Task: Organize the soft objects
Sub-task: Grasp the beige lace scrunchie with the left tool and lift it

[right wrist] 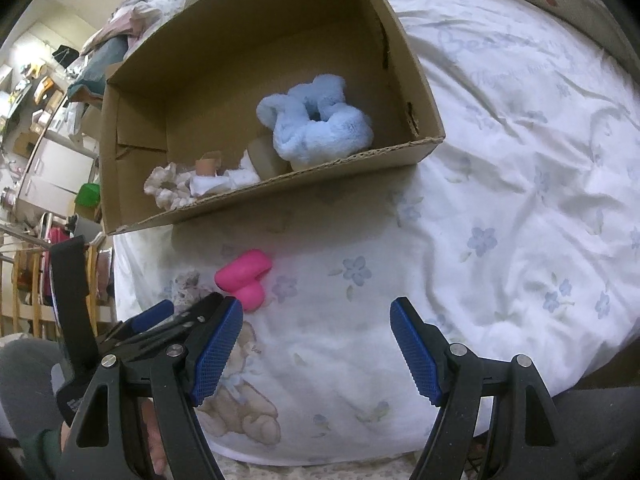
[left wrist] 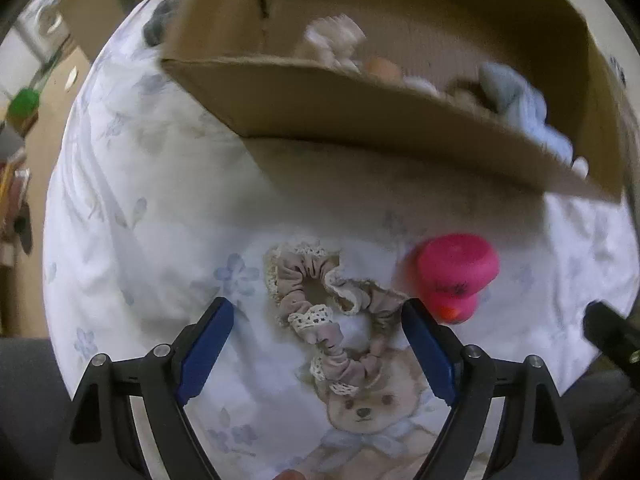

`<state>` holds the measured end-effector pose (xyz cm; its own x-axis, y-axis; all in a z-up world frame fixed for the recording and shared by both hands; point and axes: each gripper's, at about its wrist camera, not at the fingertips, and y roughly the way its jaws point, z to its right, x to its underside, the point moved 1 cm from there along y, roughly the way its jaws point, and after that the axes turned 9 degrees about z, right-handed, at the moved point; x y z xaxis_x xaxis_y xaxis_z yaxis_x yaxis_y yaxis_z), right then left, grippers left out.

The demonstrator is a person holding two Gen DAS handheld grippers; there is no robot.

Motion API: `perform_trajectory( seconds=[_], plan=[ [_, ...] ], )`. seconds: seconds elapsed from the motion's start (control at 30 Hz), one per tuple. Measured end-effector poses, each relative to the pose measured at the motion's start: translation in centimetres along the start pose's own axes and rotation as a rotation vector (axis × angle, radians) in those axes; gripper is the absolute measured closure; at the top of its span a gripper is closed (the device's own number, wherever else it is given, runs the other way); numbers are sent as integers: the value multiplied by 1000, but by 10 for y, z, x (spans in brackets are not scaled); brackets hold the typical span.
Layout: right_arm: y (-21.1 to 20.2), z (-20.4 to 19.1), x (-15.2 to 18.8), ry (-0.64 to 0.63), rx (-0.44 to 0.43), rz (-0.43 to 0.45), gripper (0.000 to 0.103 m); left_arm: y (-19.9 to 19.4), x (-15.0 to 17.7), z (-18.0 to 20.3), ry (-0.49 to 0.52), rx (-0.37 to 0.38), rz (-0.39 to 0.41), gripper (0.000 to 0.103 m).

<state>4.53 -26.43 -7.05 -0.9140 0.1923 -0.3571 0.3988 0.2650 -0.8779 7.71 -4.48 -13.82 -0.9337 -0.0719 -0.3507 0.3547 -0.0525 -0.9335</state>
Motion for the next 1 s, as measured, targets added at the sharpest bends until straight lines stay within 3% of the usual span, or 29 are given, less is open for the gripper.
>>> perform_trajectory(
  seconds=[0.1, 0.2, 0.3, 0.43, 0.47, 0.63, 1.0],
  plan=[
    [3, -2, 0, -2, -8, -9, 23, 4, 2, 7, 35, -15, 7, 19],
    [5, -6, -1, -14, -11, -12, 23, 3, 2, 10, 39, -19, 13, 26],
    [5, -10, -1, -29, -13, -11, 23, -1, 2, 6, 28, -33, 30, 49],
    [6, -12, 0, -38, -12, -16, 23, -3, -2, -4, 1, -49, 35, 86],
    [6, -11, 0, -36, -13, -16, 23, -4, -2, -6, -1, -55, 35, 91],
    [3, -9, -1, -21, -26, -10, 23, -21, -6, -18, -6, -101, 61, 95],
    [-1, -16, -2, -40, -70, 2, 23, -126, -42, -31, 56, 22, 95, 95]
  ],
)
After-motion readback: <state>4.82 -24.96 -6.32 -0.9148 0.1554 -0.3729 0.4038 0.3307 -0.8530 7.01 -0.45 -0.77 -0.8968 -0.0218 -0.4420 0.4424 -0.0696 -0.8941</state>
